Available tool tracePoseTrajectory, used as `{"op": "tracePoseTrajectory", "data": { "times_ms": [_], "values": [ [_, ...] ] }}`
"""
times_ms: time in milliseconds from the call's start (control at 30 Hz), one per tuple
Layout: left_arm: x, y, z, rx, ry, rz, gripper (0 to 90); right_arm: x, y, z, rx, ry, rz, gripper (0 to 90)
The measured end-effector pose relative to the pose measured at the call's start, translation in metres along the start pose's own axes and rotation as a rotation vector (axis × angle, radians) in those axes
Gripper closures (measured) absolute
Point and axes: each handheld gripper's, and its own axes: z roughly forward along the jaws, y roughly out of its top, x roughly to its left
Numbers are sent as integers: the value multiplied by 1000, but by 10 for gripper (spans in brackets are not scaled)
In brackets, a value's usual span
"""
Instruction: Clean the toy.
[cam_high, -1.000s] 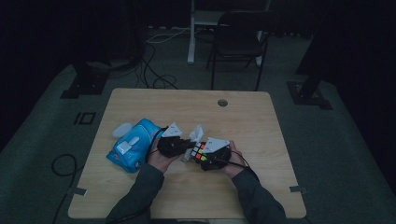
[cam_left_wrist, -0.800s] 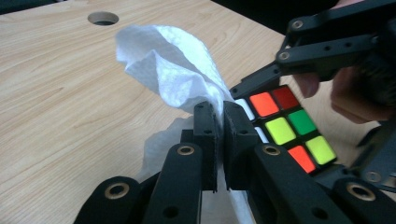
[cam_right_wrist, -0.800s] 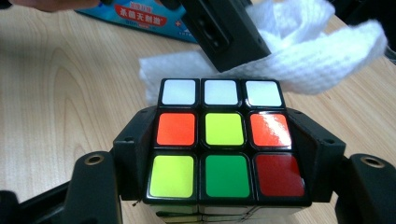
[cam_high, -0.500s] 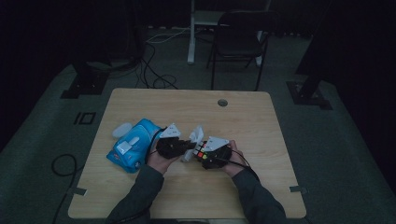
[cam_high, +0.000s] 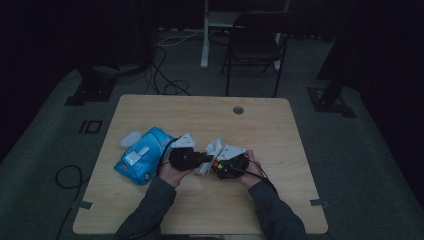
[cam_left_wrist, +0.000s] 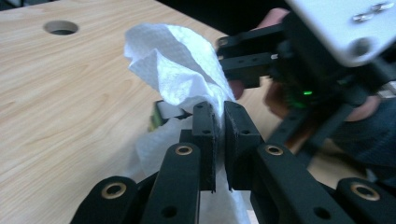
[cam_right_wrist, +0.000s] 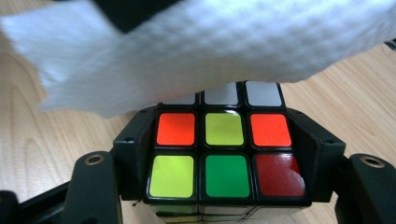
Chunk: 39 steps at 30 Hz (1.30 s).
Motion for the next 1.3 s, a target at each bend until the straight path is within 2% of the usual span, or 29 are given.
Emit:
{"op": "tracePoseTrajectory", "data": {
  "times_ms": [167, 367, 600, 800, 933, 1300],
  "values": [
    [8, -7, 2, 26, 85, -18, 839, 3, 3, -7, -43, 28, -21, 338],
    [11, -11, 7, 46, 106, -19, 840, 5, 7, -12, -70, 50, -36, 338],
    [13, -16, 14, 76, 115, -27, 843, 6, 8, -14, -91, 67, -39, 338],
    [16, -23, 21, 118, 109, -32, 845, 3, 10, -17, -108, 67, -18, 338],
    [15, -24, 22, 127, 111, -30, 846, 1, 9, -18, -110, 64, -8, 338],
    [10, -24, 15, 100, 100, -26, 847, -1, 6, -15, -95, 56, 8, 338]
  ]
}}
